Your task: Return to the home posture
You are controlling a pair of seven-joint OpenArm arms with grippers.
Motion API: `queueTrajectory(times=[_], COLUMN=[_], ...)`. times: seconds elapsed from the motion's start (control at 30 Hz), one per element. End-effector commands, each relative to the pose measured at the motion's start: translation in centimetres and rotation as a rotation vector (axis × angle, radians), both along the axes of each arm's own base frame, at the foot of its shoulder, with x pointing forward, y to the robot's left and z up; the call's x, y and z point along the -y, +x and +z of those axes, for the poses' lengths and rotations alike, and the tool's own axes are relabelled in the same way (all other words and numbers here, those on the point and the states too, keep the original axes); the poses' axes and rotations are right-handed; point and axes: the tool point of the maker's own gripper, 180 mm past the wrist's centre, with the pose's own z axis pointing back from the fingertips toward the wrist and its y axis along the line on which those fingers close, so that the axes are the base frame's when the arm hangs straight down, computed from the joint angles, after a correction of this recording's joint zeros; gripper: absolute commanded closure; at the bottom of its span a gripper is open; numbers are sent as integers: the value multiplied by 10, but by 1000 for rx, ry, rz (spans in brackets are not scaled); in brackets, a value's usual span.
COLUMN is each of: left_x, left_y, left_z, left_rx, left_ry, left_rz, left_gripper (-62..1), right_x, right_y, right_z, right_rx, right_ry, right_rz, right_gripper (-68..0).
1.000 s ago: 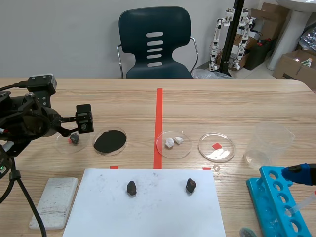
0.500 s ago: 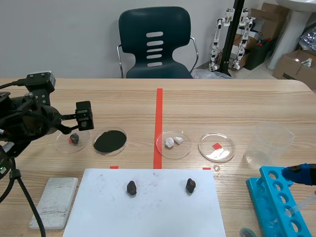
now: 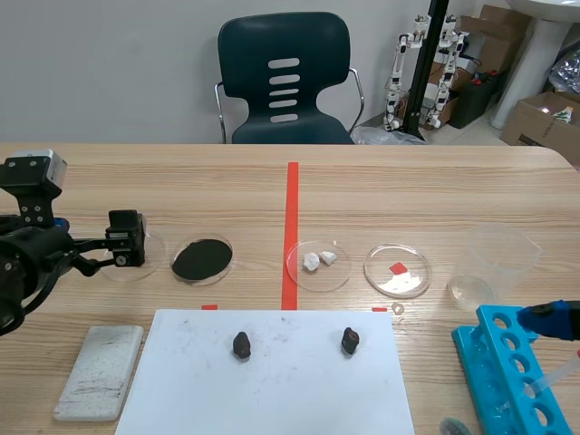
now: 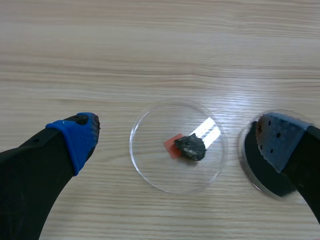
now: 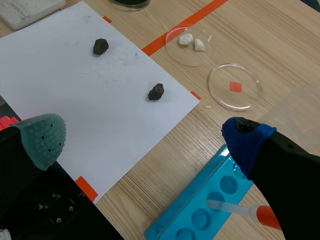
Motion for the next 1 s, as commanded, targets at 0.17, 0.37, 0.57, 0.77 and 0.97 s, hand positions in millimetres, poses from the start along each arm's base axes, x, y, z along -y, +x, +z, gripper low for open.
queueTrajectory(times=[0.17, 0.37, 0.57, 0.77, 0.97], left_x=[24, 49, 72, 83, 94], left_y=[-18, -53, -89, -118, -147], left_z=[51, 74, 92, 108, 112], left_rx=[244, 337, 402, 446, 453], left_ry=[-16, 17, 49, 18, 58], left_rz=[-198, -357, -461, -490, -556], left_gripper=[-623, -623, -623, -623, -623], right_x=[-5, -5, -5, -5, -5], right_y=[2, 2, 2, 2, 2], right_z=[8, 8, 8, 8, 8], right_rx=[22, 22, 22, 22, 22], right_ry=[28, 28, 28, 28, 28], right_rz=[4, 4, 4, 4, 4], right_gripper=[-679, -679, -679, -679, -679])
